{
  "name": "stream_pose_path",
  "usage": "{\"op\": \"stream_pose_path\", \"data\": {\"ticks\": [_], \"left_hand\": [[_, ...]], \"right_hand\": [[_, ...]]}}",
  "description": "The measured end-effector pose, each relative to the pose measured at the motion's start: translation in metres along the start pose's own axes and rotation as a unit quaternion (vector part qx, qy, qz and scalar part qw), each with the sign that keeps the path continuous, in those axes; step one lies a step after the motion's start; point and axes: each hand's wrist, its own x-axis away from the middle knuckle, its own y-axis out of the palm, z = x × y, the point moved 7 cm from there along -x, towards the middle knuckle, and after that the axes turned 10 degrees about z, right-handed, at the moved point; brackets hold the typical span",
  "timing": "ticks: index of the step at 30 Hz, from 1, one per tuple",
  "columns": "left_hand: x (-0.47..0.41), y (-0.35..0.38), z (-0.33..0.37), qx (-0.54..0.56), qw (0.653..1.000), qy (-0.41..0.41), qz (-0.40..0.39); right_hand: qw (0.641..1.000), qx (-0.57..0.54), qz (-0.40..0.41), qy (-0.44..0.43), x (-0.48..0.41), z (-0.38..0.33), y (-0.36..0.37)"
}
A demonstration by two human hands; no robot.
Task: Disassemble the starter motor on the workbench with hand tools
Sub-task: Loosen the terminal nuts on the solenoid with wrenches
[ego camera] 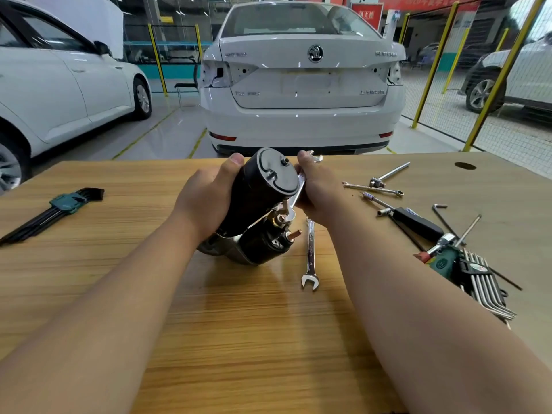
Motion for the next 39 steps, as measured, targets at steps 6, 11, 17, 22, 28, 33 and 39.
{"op": "stream_pose_path", "data": {"ticks": [6,11,17,22,28,33,39], "left_hand": [[0.001,0.0,0.0,0.006,1.0,-0.005,-0.009],[-0.002,0.004,0.001,-0.011,1.0,-0.018,-0.011],[-0.002,0.003,0.0,-0.012,1.0,-0.02,-0.001],[-0.002,0.002,0.003,-0.021,1.0,-0.016,0.008],[-0.001,0.002,0.001,-0.009,1.0,-0.019,0.012],[-0.003,0.003,0.0,-0.004,1.0,-0.017,0.01],[-0.001,0.003,0.002,-0.005,1.0,-0.016,0.012]], "right_hand": [[0.987,-0.148,0.057,0.03,0.018,-0.032,-0.025],[0.97,-0.236,0.049,0.032,0.067,-0.031,-0.063],[0.961,-0.252,0.108,-0.027,0.101,-0.003,-0.081],[0.947,-0.28,0.14,-0.065,0.108,0.003,-0.085],[0.956,-0.247,0.141,-0.078,0.106,0.006,-0.079],[0.956,-0.241,0.148,-0.074,0.105,0.008,-0.079],[0.967,-0.227,0.119,-0.004,0.089,0.018,-0.074]]}}
